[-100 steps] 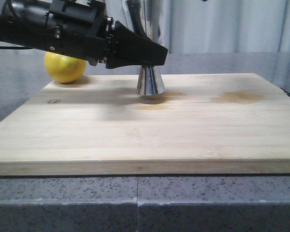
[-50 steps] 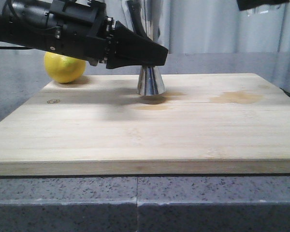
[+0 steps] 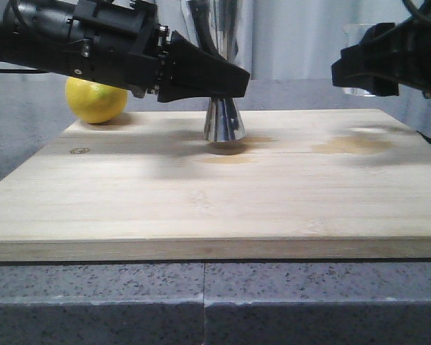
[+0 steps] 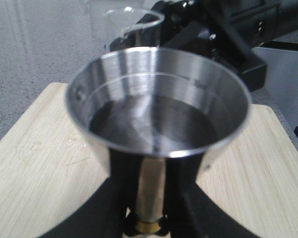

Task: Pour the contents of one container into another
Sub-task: 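Return the beaker upright to the board and open the right gripper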

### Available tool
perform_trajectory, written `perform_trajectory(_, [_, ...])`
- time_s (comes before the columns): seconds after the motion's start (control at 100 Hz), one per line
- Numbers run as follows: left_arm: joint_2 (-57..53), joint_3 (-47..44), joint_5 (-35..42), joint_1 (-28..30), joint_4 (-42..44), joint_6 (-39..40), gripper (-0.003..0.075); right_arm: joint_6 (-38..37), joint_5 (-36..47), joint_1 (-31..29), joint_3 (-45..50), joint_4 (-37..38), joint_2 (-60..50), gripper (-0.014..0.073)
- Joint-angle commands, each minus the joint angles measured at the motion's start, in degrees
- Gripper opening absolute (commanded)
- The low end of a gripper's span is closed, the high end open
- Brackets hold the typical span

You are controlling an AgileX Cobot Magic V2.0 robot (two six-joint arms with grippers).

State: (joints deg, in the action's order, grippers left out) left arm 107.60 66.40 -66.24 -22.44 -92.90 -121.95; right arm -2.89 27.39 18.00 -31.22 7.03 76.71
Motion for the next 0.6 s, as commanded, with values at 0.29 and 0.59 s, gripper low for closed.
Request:
perform_trajectory(0.29, [-2.3, 1.6, -6.0, -0.6, -4.2, 0.4, 0.0137, -0.2, 11.7, -0.5, -1.2, -0.7, 7.1, 0.0258])
perform_trajectory(0.59, [-2.3, 1.6, -6.0, -0.6, -4.2, 0.4, 0.0137, -0.2, 12.0, -0.5, -1.2, -1.3, 8.4, 0.026])
